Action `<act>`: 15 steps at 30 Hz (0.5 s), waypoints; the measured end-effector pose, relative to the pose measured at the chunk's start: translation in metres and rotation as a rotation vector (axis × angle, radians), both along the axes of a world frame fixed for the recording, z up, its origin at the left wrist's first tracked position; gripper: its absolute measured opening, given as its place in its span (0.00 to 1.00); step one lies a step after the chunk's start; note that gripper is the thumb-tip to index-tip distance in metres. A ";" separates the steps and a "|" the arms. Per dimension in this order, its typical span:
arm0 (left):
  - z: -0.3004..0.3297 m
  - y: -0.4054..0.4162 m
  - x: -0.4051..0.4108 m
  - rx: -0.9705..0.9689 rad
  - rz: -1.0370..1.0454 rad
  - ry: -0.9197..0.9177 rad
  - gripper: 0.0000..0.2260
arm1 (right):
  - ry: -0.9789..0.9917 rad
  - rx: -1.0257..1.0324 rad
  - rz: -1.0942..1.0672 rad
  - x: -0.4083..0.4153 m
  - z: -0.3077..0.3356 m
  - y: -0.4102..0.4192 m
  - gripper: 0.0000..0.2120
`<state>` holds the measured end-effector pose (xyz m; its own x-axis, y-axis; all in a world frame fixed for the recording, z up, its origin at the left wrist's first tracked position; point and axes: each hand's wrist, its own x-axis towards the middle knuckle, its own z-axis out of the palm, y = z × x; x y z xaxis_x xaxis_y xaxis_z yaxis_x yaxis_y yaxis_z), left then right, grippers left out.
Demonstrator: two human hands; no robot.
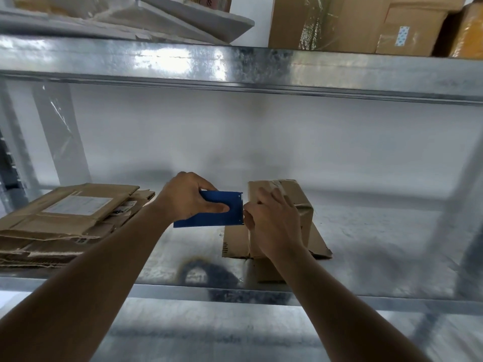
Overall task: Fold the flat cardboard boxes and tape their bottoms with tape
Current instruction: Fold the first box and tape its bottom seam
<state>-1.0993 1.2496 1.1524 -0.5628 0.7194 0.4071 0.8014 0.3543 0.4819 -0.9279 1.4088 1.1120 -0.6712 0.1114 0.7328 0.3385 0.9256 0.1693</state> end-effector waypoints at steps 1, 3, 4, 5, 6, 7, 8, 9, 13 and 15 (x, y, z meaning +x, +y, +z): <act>-0.001 0.002 0.001 0.001 0.021 0.018 0.20 | 0.000 -0.001 -0.012 -0.002 -0.001 -0.001 0.08; -0.001 0.007 0.004 -0.011 0.065 0.084 0.25 | -0.004 -0.006 -0.037 -0.005 -0.003 -0.002 0.10; 0.001 0.009 0.006 -0.031 0.094 0.128 0.25 | -0.008 -0.011 -0.049 -0.006 -0.003 -0.003 0.12; 0.004 0.010 0.009 -0.052 0.122 0.164 0.24 | -0.012 -0.021 -0.062 -0.008 -0.004 -0.003 0.13; 0.007 0.011 0.012 -0.067 0.144 0.185 0.23 | -0.013 -0.037 -0.078 -0.009 -0.005 -0.005 0.14; 0.010 0.011 0.014 -0.080 0.157 0.200 0.23 | -0.007 -0.054 -0.098 -0.010 -0.005 -0.007 0.14; 0.012 0.011 0.016 -0.094 0.162 0.212 0.22 | 0.008 -0.068 -0.115 -0.010 -0.005 -0.010 0.15; 0.014 0.010 0.017 -0.106 0.164 0.220 0.21 | 0.025 -0.080 -0.123 -0.011 -0.006 -0.012 0.14; 0.019 0.011 0.022 -0.158 0.190 0.285 0.20 | 0.117 -0.147 -0.125 -0.012 -0.007 -0.019 0.14; 0.018 0.009 0.025 -0.170 0.206 0.328 0.20 | 0.154 -0.190 -0.117 -0.011 -0.007 -0.020 0.16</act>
<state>-1.0744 1.2586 1.1709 -0.5622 0.6776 0.4741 0.8067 0.5756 0.1340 -0.9391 1.3883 1.1051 -0.5279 0.3271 0.7838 0.4534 0.8889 -0.0655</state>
